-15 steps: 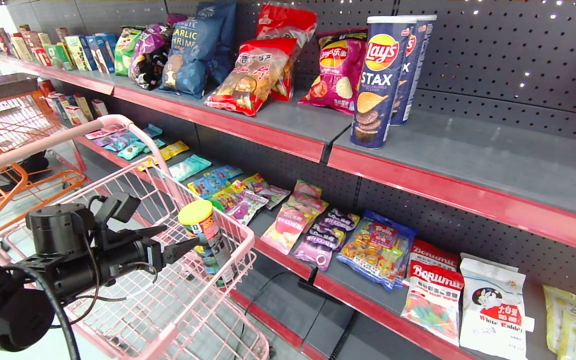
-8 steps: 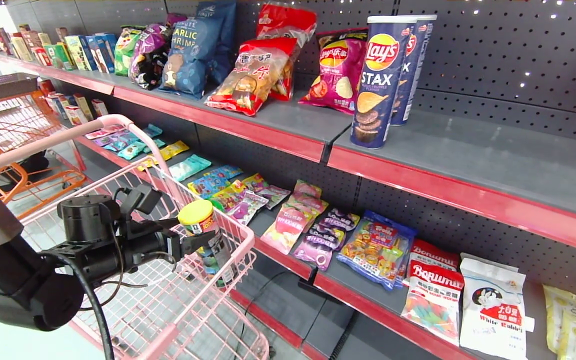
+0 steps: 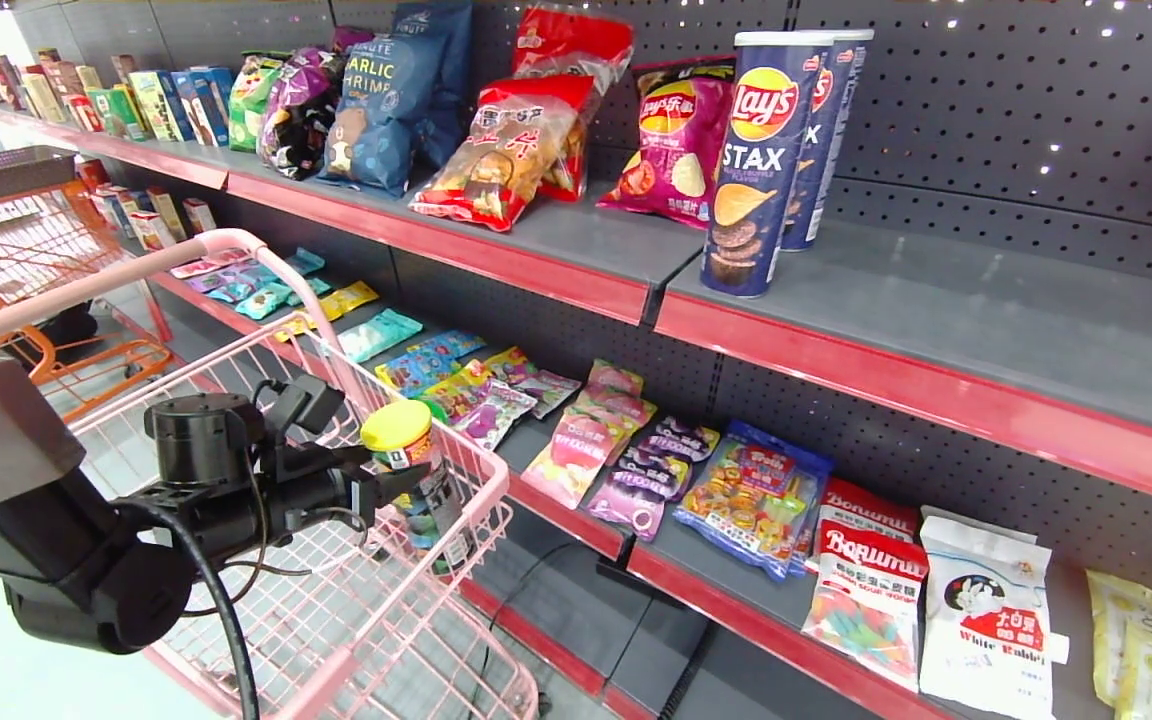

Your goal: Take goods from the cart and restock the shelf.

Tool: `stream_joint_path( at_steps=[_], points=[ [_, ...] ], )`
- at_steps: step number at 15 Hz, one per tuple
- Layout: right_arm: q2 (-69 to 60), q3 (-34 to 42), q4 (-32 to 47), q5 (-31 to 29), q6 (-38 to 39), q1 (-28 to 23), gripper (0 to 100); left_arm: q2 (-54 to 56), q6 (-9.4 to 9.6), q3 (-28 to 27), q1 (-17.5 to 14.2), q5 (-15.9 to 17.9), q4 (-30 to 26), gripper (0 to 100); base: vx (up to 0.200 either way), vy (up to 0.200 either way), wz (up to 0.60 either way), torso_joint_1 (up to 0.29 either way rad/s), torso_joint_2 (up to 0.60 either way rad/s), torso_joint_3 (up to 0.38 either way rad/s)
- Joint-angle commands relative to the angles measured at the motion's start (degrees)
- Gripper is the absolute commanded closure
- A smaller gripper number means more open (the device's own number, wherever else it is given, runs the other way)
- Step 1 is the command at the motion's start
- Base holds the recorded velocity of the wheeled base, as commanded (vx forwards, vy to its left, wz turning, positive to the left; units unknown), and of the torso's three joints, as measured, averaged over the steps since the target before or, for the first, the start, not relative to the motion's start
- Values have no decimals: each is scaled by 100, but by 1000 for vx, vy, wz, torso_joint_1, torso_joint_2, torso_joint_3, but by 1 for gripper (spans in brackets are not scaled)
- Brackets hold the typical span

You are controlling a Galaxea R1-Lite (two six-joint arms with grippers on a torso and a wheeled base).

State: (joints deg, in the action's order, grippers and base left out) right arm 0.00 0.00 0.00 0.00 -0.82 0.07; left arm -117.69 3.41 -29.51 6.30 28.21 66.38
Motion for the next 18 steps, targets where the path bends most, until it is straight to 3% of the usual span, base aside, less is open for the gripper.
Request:
stream_joint_path(
  at_steps=[1,5,6,8,10,11,13,16,17,18],
  points=[
    [0,0,0,0,3,1,0,-61,10,16,3,-35,7,100,0,0,0,0,0,0],
    [0,0,0,0,3,1,0,211,-51,130,3,-219,7,100,0,0,0,0,0,0],
    [0,0,0,0,3,1,0,695,-236,236,3,-281,-81,100,0,0,0,0,0,0],
    [0,0,0,0,3,1,0,1486,-385,156,-120,-325,-433,100,0,0,0,0,0,0],
    [9,0,0,0,11,1,0,2312,-438,-107,-279,-334,-1294,100,0,0,0,0,0,0],
    [0,0,0,0,11,1,0,3059,-543,-476,-367,-325,-2322,100,0,0,0,0,0,0],
    [0,0,0,0,11,1,0,4008,-631,-969,-367,-325,-3544,100,0,0,0,0,0,0],
    [0,0,0,0,11,1,0,5133,-631,-1303,-367,-334,-4713,100,0,0,0,0,0,0],
    [0,0,0,0,11,1,0,5133,-631,-1303,-367,-334,-4713,100,0,0,0,0,0,0],
    [0,0,0,0,11,1,0,6065,-631,-1250,-367,-395,-5618,100,0,0,0,0,0,0]
  ],
)
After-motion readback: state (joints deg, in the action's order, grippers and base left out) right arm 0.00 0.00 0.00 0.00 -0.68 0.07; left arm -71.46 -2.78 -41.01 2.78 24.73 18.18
